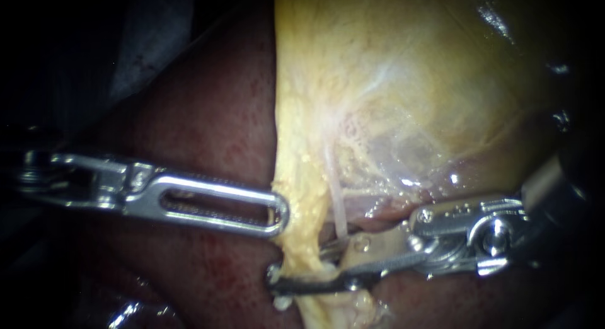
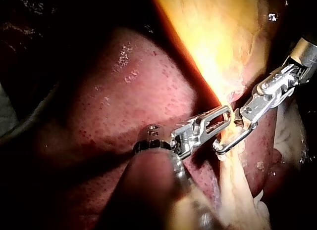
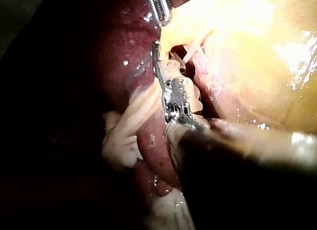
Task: Going back second clip left tube
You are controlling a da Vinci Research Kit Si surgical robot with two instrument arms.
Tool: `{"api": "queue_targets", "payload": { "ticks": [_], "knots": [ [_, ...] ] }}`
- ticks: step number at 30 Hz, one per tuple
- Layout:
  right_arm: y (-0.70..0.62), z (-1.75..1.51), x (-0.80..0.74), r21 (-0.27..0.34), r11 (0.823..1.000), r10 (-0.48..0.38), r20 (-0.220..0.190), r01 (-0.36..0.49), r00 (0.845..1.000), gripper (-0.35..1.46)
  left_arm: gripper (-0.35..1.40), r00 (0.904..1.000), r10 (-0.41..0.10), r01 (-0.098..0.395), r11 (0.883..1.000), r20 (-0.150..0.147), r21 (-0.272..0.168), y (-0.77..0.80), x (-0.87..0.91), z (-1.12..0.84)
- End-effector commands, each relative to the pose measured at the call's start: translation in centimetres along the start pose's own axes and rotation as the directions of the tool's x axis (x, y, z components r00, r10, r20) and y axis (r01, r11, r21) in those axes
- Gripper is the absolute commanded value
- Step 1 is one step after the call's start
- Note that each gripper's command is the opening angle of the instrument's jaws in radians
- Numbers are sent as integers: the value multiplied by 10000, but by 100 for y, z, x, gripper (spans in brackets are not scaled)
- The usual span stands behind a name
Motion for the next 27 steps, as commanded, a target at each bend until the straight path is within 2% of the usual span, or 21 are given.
{"api": "queue_targets", "payload": {
  "ticks": [1,8,9,10,13,16,20,27],
  "knots": [
    [0,1,0,11,10000,-11,2,11,10000,-26,-35,10000,5,-5,10000,1,3,1,0,0],
    [-1,1,0,17,10000,-16,8,16,10000,-24,-35,10000,8,-8,10000,5,-2,1,0,1],
    [-1,2,0,17,10000,-17,9,17,10000,-19,-35,10000,8,-8,10000,5,-2,1,0,1],
    [-1,3,-1,38,10000,-17,24,17,10000,-1,-35,10000,8,-8,10000,5,-3,1,0,1],
    [-1,6,0,-24,10000,-20,-11,20,10000,27,-35,10000,8,-8,10000,6,-4,1,0,1],
    [-1,9,3,-120,9999,-11,-71,10,10000,42,-35,10000,8,-8,10000,7,-4,1,0,1],
    [0,13,5,-163,9992,-354,-74,352,9993,49,-35,10000,8,-8,10000,7,-4,1,0,1],
    [1,17,5,-179,9987,-475,-68,473,9988,52,-35,10000,8,-8,10000,8,-5,1,0,1]
  ]
}}
